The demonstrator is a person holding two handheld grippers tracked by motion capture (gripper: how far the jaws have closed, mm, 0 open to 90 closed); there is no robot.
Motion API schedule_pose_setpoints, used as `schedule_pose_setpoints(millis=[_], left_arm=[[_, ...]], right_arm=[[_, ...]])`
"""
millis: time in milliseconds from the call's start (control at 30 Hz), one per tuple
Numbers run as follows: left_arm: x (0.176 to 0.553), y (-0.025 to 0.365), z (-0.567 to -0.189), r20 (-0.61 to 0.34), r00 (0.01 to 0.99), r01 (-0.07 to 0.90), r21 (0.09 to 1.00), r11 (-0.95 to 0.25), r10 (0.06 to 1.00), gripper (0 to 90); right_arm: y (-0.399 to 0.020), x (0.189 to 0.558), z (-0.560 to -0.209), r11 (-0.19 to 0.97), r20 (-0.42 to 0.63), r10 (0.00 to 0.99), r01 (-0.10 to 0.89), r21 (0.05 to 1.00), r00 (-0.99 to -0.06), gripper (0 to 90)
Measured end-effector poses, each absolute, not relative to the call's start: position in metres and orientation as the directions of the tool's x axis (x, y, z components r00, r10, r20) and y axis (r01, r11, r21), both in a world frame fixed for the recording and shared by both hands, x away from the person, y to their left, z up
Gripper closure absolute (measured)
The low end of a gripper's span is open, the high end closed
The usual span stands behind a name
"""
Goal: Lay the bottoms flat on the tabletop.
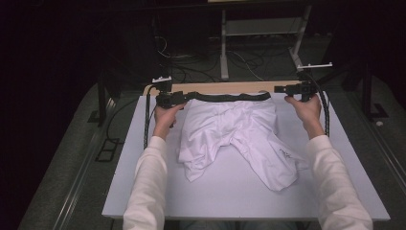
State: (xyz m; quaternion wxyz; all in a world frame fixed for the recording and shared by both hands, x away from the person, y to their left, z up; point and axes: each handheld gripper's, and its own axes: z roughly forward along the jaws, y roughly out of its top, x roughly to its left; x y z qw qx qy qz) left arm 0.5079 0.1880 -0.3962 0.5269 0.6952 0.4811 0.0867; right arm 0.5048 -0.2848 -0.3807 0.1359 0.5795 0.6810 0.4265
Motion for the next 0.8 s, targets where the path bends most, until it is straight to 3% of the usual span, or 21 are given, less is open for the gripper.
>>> schedule_pose_setpoints(millis=[500,633,800], left_arm=[[0.48,0.164,-0.403,-0.381,0.61,0.552,0.833,-0.028,0.694,8.3],[0.471,0.158,-0.404,-0.363,0.627,0.541,0.84,-0.05,0.689,1.3],[0.455,0.15,-0.403,-0.352,0.652,0.516,0.855,-0.054,0.672,0.0]], right_arm=[[-0.278,0.471,-0.402,0.08,0.29,0.867,0.689,0.72,-0.404,13.7],[-0.273,0.462,-0.405,0.085,0.29,0.87,0.699,0.71,-0.4,0.0],[-0.273,0.445,-0.406,0.101,0.287,0.857,0.686,0.721,-0.427,0.0]])
